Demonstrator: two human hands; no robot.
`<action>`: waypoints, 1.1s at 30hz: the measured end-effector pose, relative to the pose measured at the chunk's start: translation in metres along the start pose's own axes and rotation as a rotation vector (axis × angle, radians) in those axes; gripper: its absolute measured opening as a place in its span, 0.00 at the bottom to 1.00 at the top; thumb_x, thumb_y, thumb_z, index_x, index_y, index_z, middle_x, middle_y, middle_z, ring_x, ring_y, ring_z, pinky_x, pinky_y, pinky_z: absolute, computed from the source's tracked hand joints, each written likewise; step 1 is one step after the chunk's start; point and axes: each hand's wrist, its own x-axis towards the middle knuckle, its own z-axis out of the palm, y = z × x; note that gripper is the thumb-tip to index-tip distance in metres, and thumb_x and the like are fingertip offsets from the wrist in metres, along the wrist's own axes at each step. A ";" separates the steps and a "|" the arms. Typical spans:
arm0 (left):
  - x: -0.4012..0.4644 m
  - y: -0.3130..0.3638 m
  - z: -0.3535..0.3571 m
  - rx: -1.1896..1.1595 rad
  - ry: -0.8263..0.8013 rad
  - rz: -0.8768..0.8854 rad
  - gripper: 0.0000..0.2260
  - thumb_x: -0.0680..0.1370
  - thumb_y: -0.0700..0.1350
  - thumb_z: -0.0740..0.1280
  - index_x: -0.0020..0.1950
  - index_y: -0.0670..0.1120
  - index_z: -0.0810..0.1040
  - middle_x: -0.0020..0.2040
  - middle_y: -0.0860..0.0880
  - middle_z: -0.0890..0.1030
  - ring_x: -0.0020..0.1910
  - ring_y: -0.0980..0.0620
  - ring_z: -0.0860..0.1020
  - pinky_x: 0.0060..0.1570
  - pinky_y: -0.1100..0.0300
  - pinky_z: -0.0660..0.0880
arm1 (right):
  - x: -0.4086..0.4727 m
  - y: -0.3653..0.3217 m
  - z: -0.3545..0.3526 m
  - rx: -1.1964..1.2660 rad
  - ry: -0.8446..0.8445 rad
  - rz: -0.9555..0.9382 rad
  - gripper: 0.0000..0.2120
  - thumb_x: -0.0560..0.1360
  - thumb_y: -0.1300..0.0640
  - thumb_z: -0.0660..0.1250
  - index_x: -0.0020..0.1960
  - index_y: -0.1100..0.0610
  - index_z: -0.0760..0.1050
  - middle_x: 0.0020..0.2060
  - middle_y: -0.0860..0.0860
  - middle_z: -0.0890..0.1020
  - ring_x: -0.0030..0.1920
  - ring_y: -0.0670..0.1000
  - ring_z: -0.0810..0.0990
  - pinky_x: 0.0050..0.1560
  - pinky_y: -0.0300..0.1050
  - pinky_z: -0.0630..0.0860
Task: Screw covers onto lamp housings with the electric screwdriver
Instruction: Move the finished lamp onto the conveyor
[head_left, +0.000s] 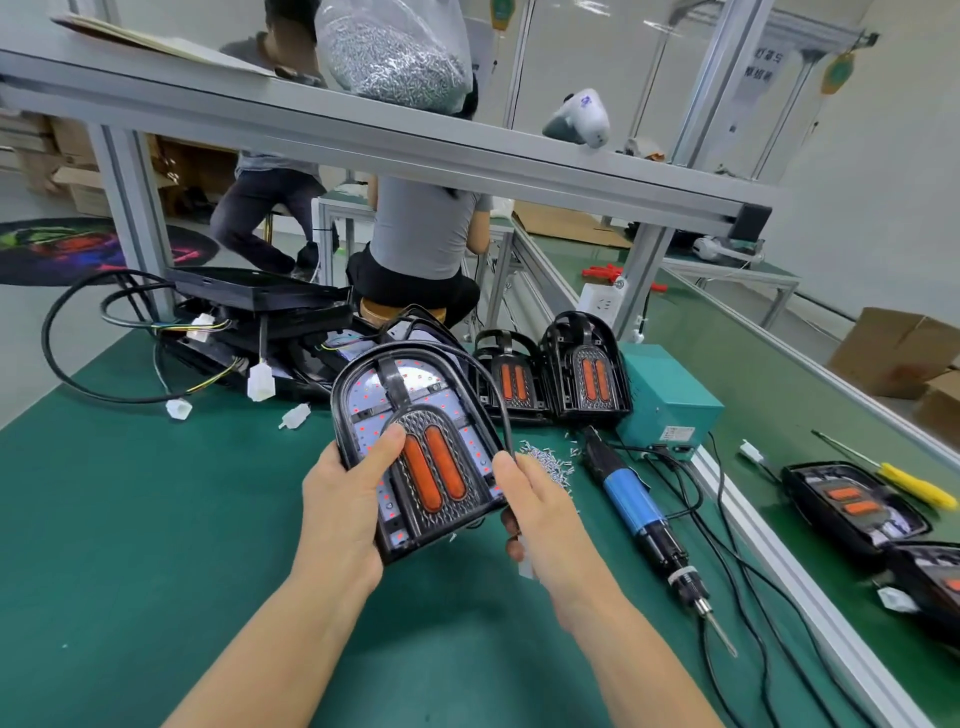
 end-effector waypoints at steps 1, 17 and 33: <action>0.000 0.001 0.000 0.012 -0.011 0.005 0.07 0.74 0.42 0.71 0.52 0.44 0.79 0.42 0.45 0.85 0.37 0.47 0.84 0.29 0.53 0.79 | 0.001 0.000 0.000 -0.004 0.017 0.013 0.17 0.78 0.37 0.58 0.42 0.48 0.74 0.32 0.42 0.69 0.30 0.42 0.66 0.29 0.32 0.64; 0.005 -0.003 0.010 0.176 -0.186 0.033 0.11 0.74 0.45 0.70 0.55 0.45 0.79 0.49 0.44 0.85 0.46 0.46 0.84 0.45 0.49 0.81 | -0.008 0.004 0.008 0.320 0.132 -0.121 0.09 0.81 0.53 0.62 0.59 0.49 0.77 0.49 0.49 0.85 0.36 0.53 0.73 0.35 0.52 0.74; -0.038 -0.042 0.033 0.242 -0.204 0.322 0.23 0.81 0.42 0.61 0.74 0.57 0.63 0.59 0.71 0.75 0.62 0.69 0.72 0.62 0.66 0.67 | -0.027 0.008 -0.002 0.458 0.464 -0.232 0.10 0.81 0.55 0.61 0.60 0.47 0.77 0.51 0.46 0.85 0.48 0.46 0.82 0.45 0.41 0.75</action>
